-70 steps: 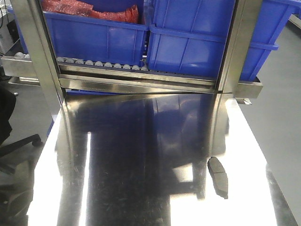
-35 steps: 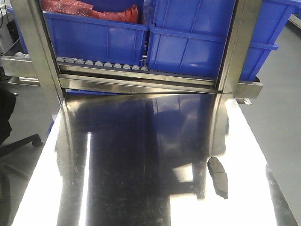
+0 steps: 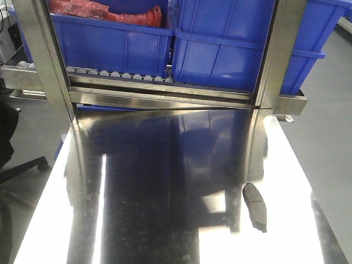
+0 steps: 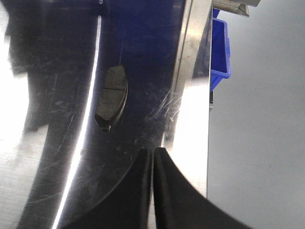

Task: Move and align brake pads A on conveyor
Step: 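Move the right gripper down over the other grey pad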

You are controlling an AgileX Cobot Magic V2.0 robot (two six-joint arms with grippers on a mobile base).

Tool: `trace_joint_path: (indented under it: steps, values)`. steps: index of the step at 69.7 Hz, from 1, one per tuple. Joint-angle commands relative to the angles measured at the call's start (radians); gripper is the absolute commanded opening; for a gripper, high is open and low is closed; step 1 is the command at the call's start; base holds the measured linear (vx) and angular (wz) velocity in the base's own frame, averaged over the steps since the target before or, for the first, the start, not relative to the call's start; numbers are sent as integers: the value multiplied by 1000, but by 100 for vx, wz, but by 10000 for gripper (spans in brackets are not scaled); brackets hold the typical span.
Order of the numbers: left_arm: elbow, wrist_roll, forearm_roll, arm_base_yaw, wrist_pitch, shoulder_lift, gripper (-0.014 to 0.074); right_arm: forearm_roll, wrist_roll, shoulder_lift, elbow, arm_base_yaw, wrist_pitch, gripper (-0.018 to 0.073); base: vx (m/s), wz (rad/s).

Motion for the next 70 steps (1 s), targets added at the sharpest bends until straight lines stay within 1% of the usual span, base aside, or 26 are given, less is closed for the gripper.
trace_joint_path:
  steps: [1,22,28,32,36,39,42,43,45,46,50,51,58,63,70]
  values:
    - [-30,0,6,-4,-93,5,164,-4,-3,8,-27,-2,-64,-3,0,0]
    - [-30,0,6,-4,-93,5,164,-4,-3,8,-27,-2,-66,-3,0,0]
    - [-30,0,5,-4,-93,5,164,-4,-3,8,-27,-2,-67,17,0,0]
    - [-30,0,5,-4,-93,5,164,-4,-3,8,-27,-2,-67,53,0,0]
    - [-30,0,5,-4,-93,5,164,-4,-4,8,-27,-2,-67,113,0,0]
    - [-30,0,5,-4,-93,5,164,-4,-4,8,-27,-2,-69,176,0,0]
    - [-30,0,5,-4,-93,5,164,-4,-4,8,-27,-2,-69,267,0,0]
    - [-30,0,5,-4,-93,5,164,-4,-4,8,-27,-2,-69,282,0,0]
    - [-30,0,5,-4,-93,5,164,-4,-4,8,-27,-2,-69,342,0,0]
    - [-30,0,5,-4,-93,5,164,-4,-4,8,-27,-2,-69,386,0,0]
    - [-30,0,5,-4,-93,5,164,-4,-4,8,-27,-2,-69,485,0,0]
    - [-30,0,5,-4,-93,5,164,-4,-4,8,-27,-2,-69,523,0,0]
    - [-30,0,5,-4,-93,5,164,1,-3,8,-27,-2,-69,671,0,0]
    - [-30,0,5,-4,-92,5,164,14,22,8,-27,-2,-86,722,0,0]
    - [-30,0,5,-4,-92,5,164,17,46,30,-30,-2,-113,726,0,0]
